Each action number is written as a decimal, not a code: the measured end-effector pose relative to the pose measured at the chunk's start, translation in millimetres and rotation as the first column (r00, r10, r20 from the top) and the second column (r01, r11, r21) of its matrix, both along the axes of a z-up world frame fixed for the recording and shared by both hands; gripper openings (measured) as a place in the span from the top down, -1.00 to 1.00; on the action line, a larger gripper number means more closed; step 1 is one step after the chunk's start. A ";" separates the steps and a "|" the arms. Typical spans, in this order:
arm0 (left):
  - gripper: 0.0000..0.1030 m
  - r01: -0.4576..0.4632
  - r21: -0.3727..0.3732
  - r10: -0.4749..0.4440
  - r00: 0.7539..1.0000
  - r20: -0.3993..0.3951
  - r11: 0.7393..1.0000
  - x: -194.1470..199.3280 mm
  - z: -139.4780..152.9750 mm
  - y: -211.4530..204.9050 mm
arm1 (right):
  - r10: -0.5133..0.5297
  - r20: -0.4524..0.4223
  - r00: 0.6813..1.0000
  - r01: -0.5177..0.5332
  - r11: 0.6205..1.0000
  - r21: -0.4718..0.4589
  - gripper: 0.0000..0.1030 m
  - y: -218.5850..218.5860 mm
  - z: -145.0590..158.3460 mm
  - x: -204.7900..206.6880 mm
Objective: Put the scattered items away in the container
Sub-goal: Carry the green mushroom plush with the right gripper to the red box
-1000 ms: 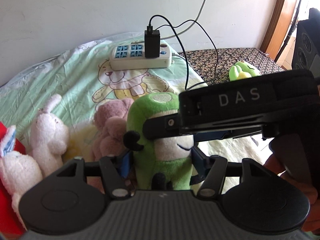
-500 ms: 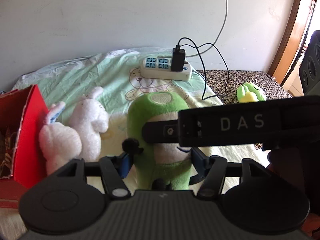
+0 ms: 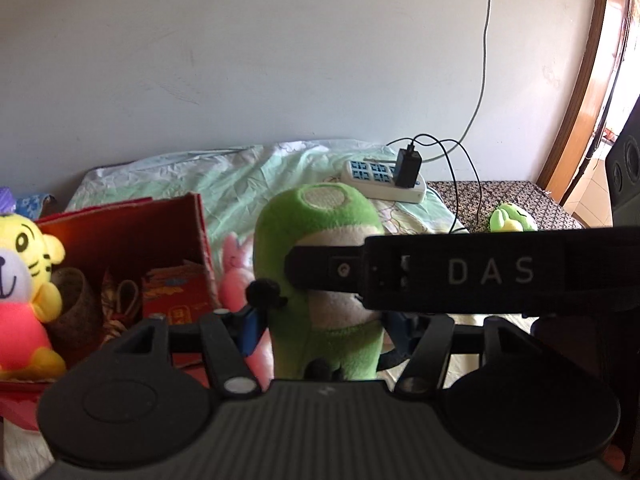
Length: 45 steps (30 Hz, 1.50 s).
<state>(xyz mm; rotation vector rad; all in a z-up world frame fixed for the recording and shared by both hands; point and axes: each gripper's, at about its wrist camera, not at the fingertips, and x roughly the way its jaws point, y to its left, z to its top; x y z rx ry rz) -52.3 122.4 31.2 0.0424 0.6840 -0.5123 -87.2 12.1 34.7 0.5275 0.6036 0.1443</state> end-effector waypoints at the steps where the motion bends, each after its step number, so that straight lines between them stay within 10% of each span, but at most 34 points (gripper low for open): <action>1: -0.22 -0.002 -0.006 0.002 1.000 0.006 1.000 0.4 2.2 9.4 | 0.002 0.009 1.000 -0.002 1.000 -0.005 -0.30 8.1 2.8 2.8; 19: -0.22 -0.049 0.019 0.046 0.990 0.136 0.999 42.4 28.5 128.0 | 0.035 0.125 0.992 -0.037 0.999 0.008 -0.30 99.6 23.8 81.6; 45: -0.28 -0.131 0.093 0.140 0.986 -0.087 0.987 88.9 -47.5 172.2 | 0.134 -0.119 0.984 -0.131 0.991 0.035 -0.30 139.2 -41.6 143.1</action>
